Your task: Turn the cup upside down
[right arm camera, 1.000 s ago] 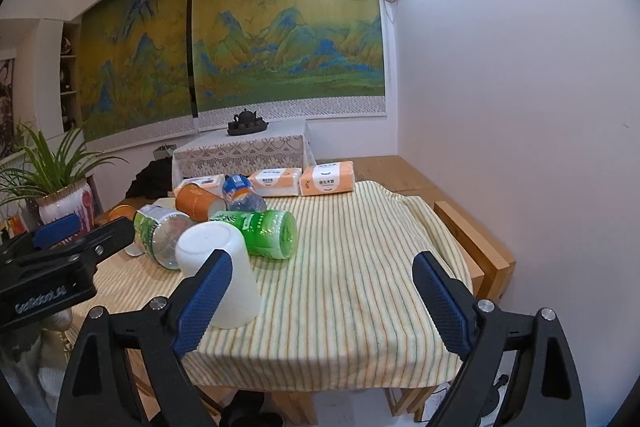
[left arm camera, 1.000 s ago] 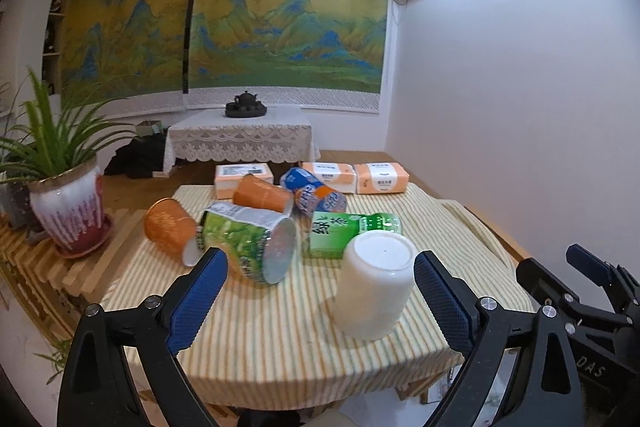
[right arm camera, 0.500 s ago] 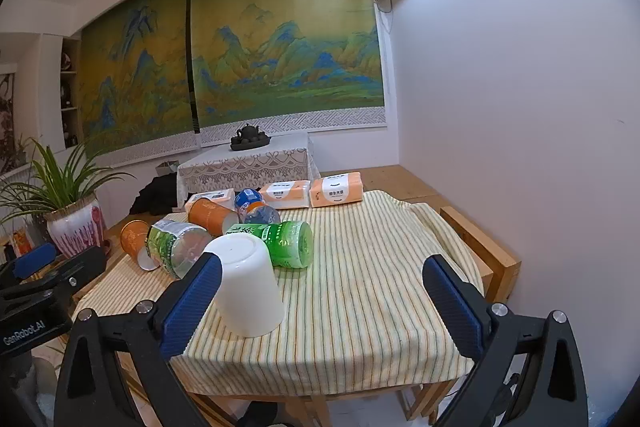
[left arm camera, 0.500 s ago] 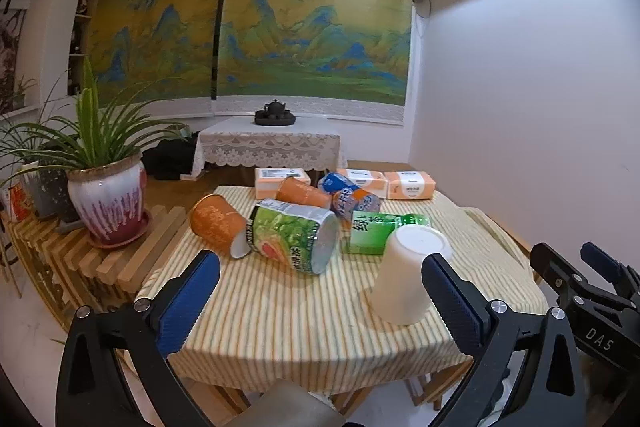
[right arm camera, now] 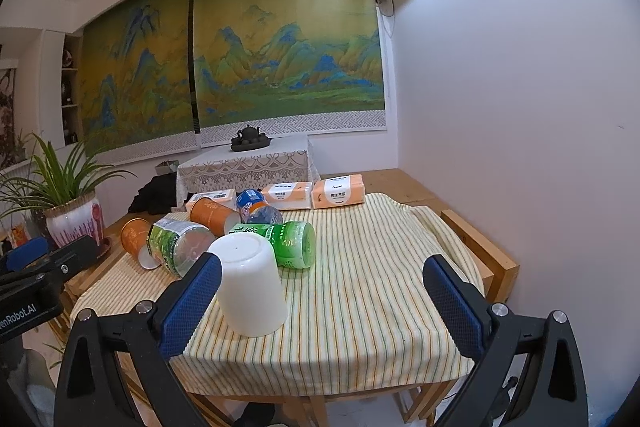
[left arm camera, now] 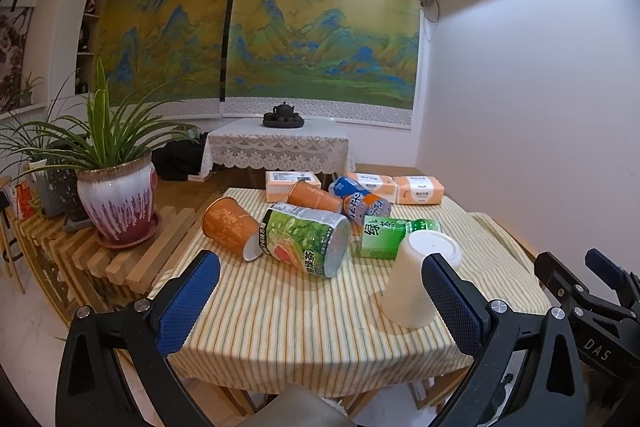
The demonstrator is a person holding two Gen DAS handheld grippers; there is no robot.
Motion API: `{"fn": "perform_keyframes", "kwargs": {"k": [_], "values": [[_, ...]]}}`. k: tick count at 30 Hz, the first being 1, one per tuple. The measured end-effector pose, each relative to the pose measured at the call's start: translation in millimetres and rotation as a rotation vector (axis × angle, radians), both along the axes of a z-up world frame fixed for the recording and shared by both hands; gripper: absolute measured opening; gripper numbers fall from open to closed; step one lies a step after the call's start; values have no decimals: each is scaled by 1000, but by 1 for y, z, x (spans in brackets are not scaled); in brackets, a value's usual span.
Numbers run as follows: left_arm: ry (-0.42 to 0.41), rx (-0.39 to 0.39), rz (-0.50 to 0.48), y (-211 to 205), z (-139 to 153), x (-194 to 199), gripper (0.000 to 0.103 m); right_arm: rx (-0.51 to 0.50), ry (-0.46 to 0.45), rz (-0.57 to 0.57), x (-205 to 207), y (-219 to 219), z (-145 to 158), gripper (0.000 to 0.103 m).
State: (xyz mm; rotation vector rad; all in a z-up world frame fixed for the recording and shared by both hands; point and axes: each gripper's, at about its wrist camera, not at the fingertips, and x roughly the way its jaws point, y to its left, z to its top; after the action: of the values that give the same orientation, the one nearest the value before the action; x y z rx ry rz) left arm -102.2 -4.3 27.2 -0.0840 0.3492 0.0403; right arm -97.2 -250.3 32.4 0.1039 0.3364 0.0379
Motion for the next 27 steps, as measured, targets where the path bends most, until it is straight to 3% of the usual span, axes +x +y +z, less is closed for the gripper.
{"fn": "perform_keyframes", "kwargs": {"k": [27], "values": [[-2,6,2,-4,0,2,102,2,-1,-5,0,-4,0,100]]}}
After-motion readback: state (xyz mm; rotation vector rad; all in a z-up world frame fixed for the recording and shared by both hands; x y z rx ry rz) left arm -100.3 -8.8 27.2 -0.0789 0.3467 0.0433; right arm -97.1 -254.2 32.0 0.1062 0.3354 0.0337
